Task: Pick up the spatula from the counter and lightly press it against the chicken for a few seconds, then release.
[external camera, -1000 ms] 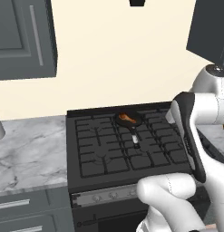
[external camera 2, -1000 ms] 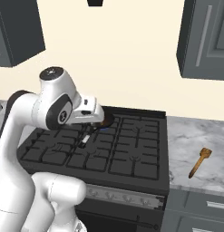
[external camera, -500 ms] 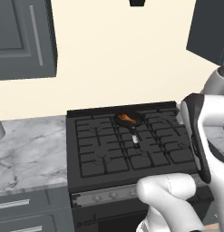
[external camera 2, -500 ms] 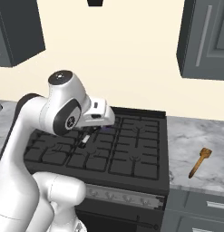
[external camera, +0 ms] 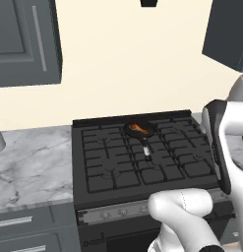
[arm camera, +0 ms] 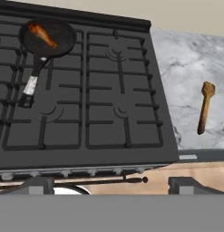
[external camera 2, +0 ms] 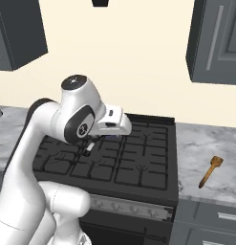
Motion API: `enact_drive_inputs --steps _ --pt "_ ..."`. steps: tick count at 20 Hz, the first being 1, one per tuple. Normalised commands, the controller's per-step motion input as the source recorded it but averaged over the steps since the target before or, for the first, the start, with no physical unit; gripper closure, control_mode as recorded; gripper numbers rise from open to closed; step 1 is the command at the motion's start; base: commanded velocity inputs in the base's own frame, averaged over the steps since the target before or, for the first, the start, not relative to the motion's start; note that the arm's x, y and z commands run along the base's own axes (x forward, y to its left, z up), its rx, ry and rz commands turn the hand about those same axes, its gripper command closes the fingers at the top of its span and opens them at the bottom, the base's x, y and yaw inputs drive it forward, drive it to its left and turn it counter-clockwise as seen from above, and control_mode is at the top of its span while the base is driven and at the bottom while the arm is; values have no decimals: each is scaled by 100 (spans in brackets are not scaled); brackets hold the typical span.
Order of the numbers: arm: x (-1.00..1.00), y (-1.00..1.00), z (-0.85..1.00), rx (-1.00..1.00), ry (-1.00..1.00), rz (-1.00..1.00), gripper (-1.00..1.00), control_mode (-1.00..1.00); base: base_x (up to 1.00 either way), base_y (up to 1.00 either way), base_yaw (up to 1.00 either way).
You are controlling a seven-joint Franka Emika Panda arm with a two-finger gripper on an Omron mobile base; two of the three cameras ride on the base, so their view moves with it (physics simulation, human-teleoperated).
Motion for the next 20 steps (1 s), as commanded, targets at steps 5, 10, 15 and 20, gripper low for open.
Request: enact_drive_inputs --steps 5,10,15,20 --pt "0 -33 0 0 0 0 -100 -100 0 0 0" --pt "0 -40 0 0 0 0 -100 -100 0 0 0" --pt "-2 -43 -3 0 0 0 -100 -100 0 0 0" --pt "-1 -41 -13 0 0 0 -100 -100 0 0 0"
